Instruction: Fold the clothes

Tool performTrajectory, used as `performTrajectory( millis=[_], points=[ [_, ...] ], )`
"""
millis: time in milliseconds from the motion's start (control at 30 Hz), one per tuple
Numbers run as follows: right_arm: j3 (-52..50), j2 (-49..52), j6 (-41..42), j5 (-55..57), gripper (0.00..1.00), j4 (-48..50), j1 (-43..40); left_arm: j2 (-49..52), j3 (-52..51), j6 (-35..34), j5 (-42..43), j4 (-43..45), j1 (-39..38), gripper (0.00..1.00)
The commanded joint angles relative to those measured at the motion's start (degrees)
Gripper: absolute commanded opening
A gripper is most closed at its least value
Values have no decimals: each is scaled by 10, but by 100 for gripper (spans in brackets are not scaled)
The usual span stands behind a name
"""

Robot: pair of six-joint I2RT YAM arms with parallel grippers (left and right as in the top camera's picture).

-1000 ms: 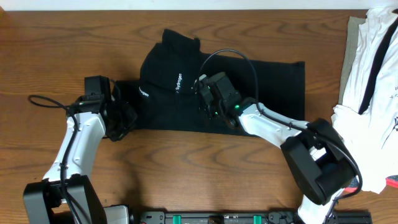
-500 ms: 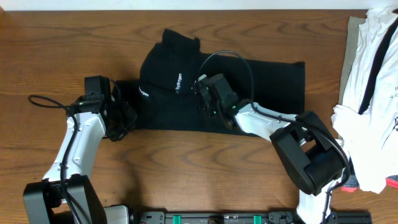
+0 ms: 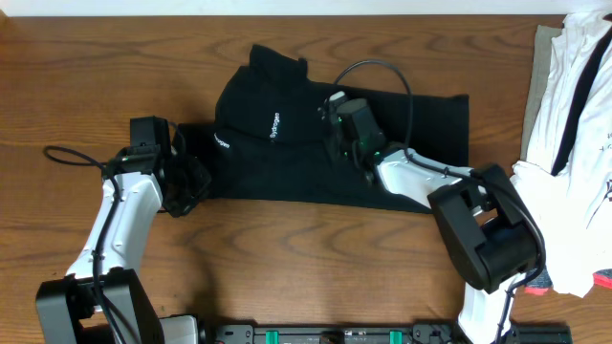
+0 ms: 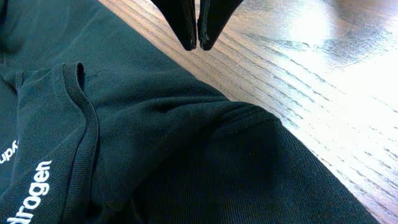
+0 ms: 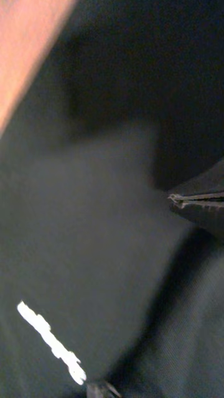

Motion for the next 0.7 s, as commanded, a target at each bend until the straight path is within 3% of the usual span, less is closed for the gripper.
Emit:
performTrajectory(
  millis=[0,133,367,533,667],
  points=[
    [4,-3,10,19,1,16,-22,3,-7,4,0,0,0,6],
    [5,-63,11,-18,1,-16,-29,3,-7,15,1,-1,0,6],
    [5,-173,25,-30,1,-264,-28,3,-7,16,1,-1,0,7],
    [5,-172,32,-38,1,-393,-28,3,-7,16,1,0,0,6],
    [5,-160,31,-35,1,-433,-34,3,-7,16,1,-1,0,6]
  ],
)
